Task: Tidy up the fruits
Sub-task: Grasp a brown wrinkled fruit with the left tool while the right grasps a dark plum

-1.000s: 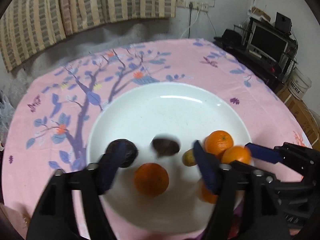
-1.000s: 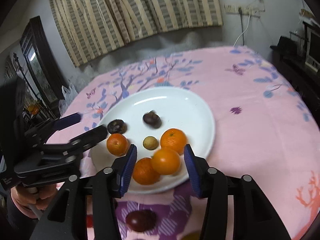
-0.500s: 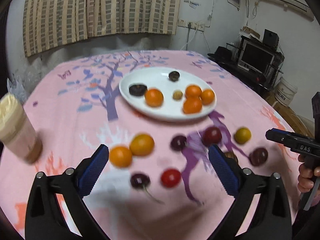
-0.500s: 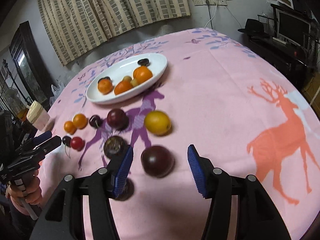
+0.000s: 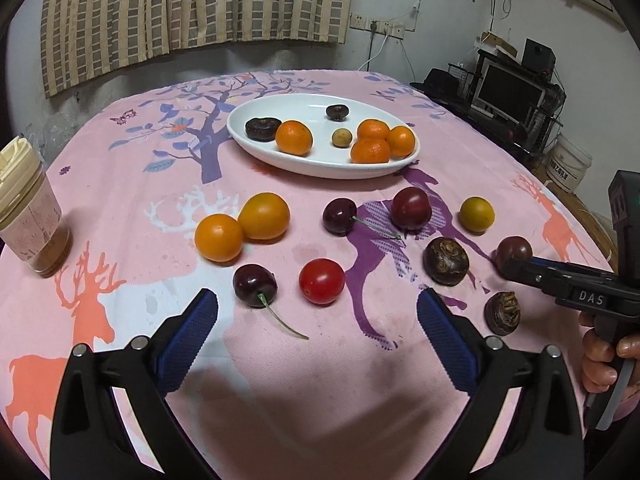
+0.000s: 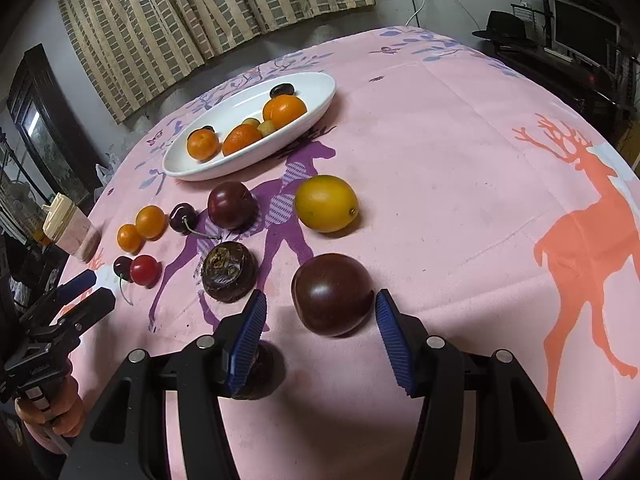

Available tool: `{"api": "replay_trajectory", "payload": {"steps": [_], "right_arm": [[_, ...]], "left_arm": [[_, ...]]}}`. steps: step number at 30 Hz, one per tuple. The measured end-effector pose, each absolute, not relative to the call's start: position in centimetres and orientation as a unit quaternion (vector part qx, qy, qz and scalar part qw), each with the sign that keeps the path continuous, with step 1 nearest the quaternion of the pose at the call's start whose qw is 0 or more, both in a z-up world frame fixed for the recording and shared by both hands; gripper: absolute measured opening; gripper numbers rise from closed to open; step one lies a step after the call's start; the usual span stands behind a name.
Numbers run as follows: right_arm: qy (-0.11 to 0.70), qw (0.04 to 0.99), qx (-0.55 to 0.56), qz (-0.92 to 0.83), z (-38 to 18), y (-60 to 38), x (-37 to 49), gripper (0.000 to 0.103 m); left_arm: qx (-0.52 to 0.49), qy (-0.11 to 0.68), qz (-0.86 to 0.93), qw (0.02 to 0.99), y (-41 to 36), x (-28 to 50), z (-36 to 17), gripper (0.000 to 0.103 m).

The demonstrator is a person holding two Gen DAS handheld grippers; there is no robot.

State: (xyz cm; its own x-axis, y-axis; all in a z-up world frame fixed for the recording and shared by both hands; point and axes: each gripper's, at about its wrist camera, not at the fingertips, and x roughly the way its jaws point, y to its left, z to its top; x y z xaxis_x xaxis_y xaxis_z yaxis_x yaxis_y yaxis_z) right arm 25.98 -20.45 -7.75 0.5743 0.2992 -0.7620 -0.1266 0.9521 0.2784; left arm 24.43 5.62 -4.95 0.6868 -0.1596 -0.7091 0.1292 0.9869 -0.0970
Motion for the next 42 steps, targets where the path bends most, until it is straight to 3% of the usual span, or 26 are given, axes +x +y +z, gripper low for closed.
{"api": "replay_trajectory", "payload": {"steps": [6,15,26,31,32,35,36,42], "right_arm": [[0.451,0.882,0.087,0.108,-7.8,-20.3,26.5,0.057],[0.453,0.883,0.074,0.096,-7.8,-20.3,26.6,0.042],[0.439,0.889,0.094,0.091,-6.7,-22.3,24.9,0.04],[0.423,0.895,0.105,0.094,-5.7,-24.1,23.7,0.04],[0.421,0.895,0.108,0.096,-5.7,-24.4,23.5,0.04],[0.416,0.896,0.119,0.101,-5.5,-25.3,23.0,0.04],[0.414,0.896,0.121,0.102,-5.4,-25.4,23.0,0.04],[0.408,0.897,0.124,0.115,-5.6,-25.9,22.7,0.04]], "left_arm": [[-0.015,0.387,-0.079,0.919,5.5,24.3,-4.9,0.098],[-0.006,0.386,-0.081,0.919,5.0,24.1,-4.8,0.098],[-0.002,0.384,-0.145,0.912,3.2,23.5,-4.6,0.098],[0.018,0.391,-0.228,0.892,-2.0,23.6,-3.9,0.098],[0.039,0.387,-0.231,0.892,-3.2,23.6,-4.0,0.096],[0.096,0.406,-0.259,0.871,-7.1,24.1,-4.9,0.069],[0.104,0.413,-0.265,0.865,-7.8,24.3,-5.1,0.065],[0.149,0.433,-0.263,0.849,-10.5,24.5,-7.0,0.059]]}}
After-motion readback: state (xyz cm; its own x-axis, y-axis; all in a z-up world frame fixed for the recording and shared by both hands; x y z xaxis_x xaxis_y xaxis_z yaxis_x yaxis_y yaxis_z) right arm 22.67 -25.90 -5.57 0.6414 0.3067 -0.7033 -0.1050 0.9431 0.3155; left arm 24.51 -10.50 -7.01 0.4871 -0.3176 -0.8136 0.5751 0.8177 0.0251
